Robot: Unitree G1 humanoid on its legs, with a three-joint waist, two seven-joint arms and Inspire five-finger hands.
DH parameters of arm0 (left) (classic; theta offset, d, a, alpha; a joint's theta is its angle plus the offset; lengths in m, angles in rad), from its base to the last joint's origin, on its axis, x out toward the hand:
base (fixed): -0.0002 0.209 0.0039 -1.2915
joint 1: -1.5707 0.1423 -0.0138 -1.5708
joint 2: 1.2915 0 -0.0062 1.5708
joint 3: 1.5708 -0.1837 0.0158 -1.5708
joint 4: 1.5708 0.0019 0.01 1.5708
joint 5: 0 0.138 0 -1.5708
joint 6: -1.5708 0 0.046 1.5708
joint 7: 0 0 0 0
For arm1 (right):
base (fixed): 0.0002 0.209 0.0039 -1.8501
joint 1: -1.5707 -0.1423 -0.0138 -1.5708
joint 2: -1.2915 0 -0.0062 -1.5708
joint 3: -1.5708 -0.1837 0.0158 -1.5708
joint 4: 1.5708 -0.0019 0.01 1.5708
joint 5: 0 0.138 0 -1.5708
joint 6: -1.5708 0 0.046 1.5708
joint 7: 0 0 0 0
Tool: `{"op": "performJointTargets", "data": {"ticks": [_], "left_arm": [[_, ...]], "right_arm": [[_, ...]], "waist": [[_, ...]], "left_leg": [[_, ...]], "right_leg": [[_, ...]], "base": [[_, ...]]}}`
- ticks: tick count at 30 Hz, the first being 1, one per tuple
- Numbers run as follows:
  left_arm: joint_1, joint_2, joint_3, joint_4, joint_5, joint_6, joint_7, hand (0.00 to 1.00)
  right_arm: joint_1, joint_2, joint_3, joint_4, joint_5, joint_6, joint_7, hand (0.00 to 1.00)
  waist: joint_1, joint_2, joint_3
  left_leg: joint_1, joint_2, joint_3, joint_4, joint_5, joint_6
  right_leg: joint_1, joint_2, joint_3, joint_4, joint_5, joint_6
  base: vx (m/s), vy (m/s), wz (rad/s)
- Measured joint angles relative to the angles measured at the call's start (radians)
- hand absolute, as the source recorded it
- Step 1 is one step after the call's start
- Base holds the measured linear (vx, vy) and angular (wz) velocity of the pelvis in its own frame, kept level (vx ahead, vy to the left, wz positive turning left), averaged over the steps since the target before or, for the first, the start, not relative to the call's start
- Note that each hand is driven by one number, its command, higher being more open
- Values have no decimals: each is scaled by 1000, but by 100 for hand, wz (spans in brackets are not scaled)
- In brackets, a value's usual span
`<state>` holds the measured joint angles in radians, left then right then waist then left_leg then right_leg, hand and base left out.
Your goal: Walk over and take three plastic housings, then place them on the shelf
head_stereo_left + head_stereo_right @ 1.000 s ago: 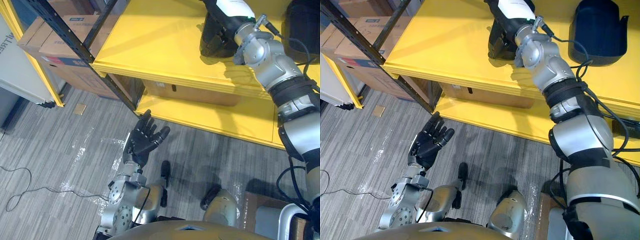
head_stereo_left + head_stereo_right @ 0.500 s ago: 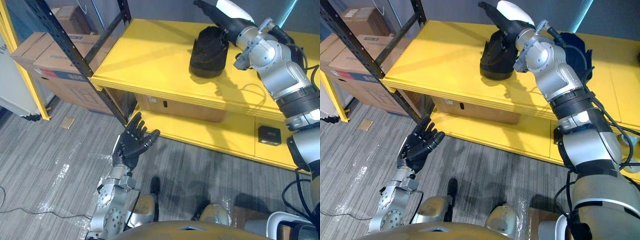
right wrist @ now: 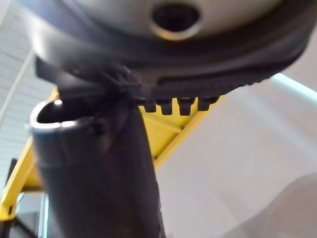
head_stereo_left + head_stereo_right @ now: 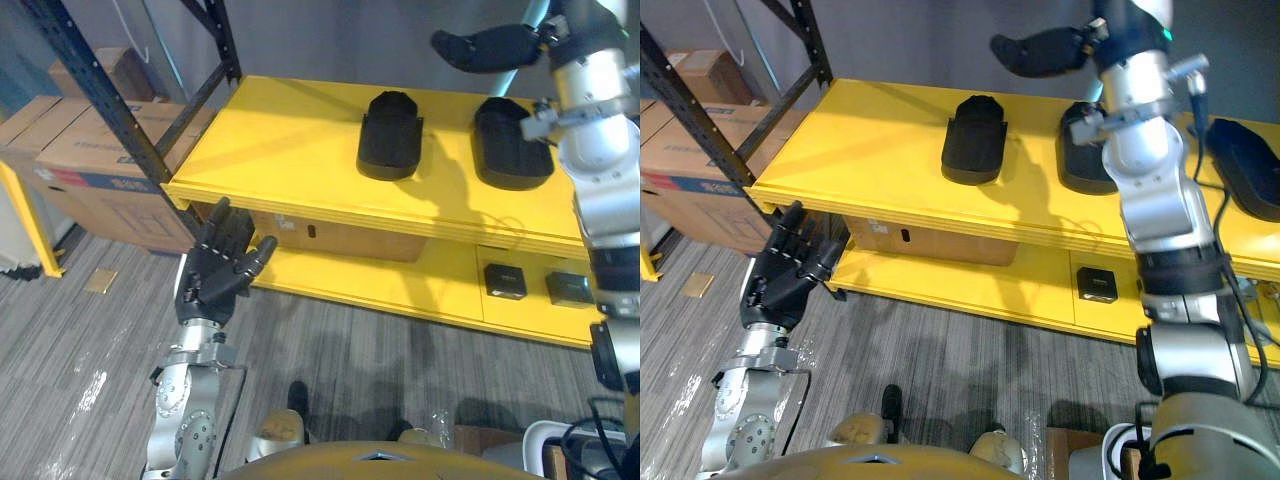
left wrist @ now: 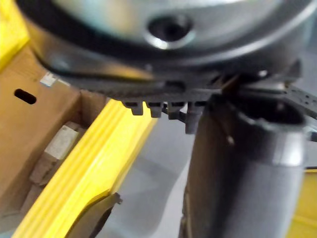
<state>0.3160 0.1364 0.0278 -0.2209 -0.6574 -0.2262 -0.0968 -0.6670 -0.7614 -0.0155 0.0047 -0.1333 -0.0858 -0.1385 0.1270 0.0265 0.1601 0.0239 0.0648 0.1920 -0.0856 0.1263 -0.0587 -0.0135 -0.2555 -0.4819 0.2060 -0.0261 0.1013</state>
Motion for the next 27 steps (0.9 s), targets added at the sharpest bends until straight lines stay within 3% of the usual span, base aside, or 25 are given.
{"op": "performJointTargets", "data": {"ticks": [3, 8, 13, 17, 23, 25, 27], "left_arm": [[12, 0, 19, -30, 1, -7, 0, 100], [14, -3, 30, -107, 3, -16, -22, 100], [7, -7, 46, -127, 5, -18, -52, 100], [4, -12, 41, -130, 4, -17, -72, 100], [-39, -13, -11, -132, 7, -17, -73, 100], [-38, -17, -23, -132, 33, -17, -61, 100], [-38, -19, -24, -135, 64, -17, -41, 100]], "right_arm": [[177, 85, -98, -63, 33, 4, -3, 100], [568, 316, -235, -102, 125, 13, 0, 100], [807, 460, -319, -129, 152, 12, 3, 100], [944, 495, -338, -211, 166, -2, -2, 100], [1022, 557, -355, -252, 230, -73, -18, 100], [1056, 574, -353, -257, 238, -97, 4, 100], [1072, 574, -346, -257, 241, -118, 24, 100]], "waist": [[-26, -5, -21], [-84, -3, -27], [-137, -1, -32], [-189, -10, -37], [-219, -29, -53], [-226, -27, -54], [-228, -16, -59]], "left_leg": [[6, -1, 26, -1, -15, 0], [34, 1, 96, -3, -39, -2], [39, 10, 176, 0, -58, -5], [69, 22, 248, 1, -79, -14], [71, 34, 339, 28, -122, -25], [65, 40, 341, 85, -165, -33], [13, 42, 254, 197, -240, -36]], "right_leg": [[-2, 8, 24, -20, 12, 4], [-5, 23, 90, -61, 29, 6], [-36, 52, 178, -108, 80, 8], [-41, 81, 255, -140, 101, 3], [-95, 113, 359, -158, 112, -3], [-97, 121, 387, -157, 114, -7], [-118, 133, 428, -159, 116, -16]], "base": [[-16, 19, -31], [-24, 12, -38], [30, 11, -54], [54, 1, -58], [4, -4, -54], [33, 11, -52], [25, 9, -71]]}}
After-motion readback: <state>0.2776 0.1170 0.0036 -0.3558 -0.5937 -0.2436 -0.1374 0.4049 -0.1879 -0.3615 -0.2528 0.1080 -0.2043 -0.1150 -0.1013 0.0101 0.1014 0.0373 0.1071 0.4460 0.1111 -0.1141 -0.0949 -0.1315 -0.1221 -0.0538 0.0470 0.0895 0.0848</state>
